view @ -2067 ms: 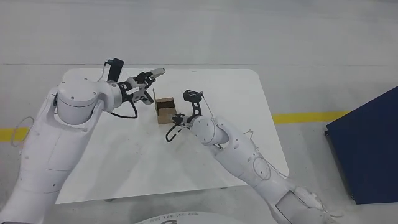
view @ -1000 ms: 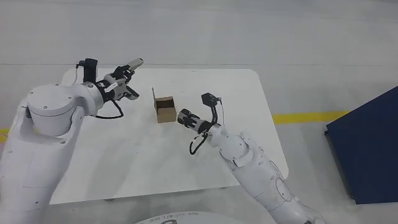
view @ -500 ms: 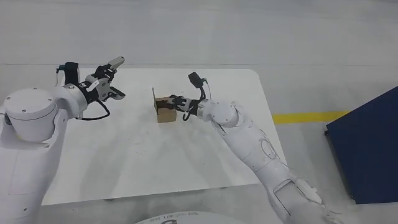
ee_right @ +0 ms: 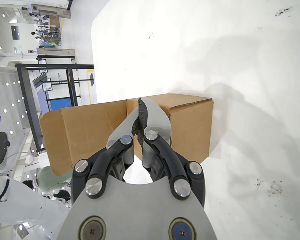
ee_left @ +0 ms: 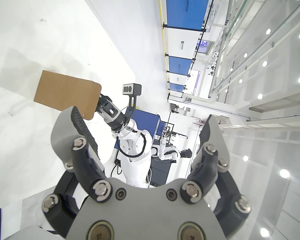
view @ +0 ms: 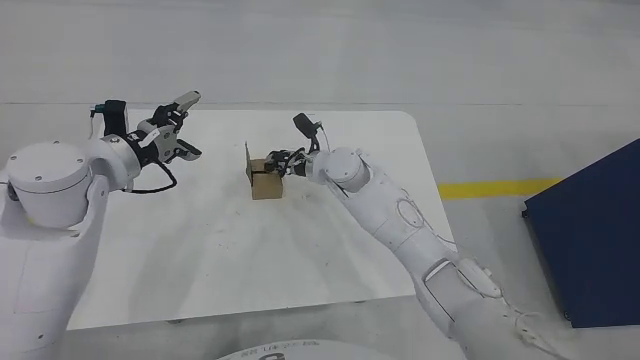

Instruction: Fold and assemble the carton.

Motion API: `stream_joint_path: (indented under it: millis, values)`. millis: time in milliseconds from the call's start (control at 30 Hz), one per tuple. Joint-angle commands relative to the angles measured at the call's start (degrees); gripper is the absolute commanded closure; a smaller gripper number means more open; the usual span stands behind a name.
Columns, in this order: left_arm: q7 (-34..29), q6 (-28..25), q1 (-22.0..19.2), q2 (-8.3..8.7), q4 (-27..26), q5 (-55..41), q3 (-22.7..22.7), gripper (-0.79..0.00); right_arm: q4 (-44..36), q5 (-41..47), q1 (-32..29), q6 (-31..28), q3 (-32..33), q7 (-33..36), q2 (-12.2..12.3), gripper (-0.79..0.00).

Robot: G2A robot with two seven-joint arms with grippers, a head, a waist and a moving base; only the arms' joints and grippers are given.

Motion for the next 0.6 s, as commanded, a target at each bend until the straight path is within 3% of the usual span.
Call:
stream_joint_path:
  millis: [0, 167, 333, 567]
  values:
    - [0.0, 0.0, 0.0, 0.0, 0.0, 0.0, 0.0, -0.785, 0.27, -0.86, 0.31, 1.05, -0.62, 0.15, -0.19, 0.0]
    - [0.0, 0.0, 0.0, 0.0, 0.0, 0.0, 0.0, -0.785, 0.97, -2.49, 0.79, 2.73, -1.98, -0.03, -0.72, 0.0]
    - [0.1, -0.53, 0.25, -0.03, 0.02, -0.3, 0.27, -0.785, 0.23, -2.13, -0.35, -0.15, -1.31, -1.08, -0.74, 0.0]
    - [1.7, 2.76, -2.25, -0.82, 2.97, -2.89, 8.13, -0.785, -2.78, -2.11, -3.3, -2.73, 0.82, -2.3, -0.13, 0.0]
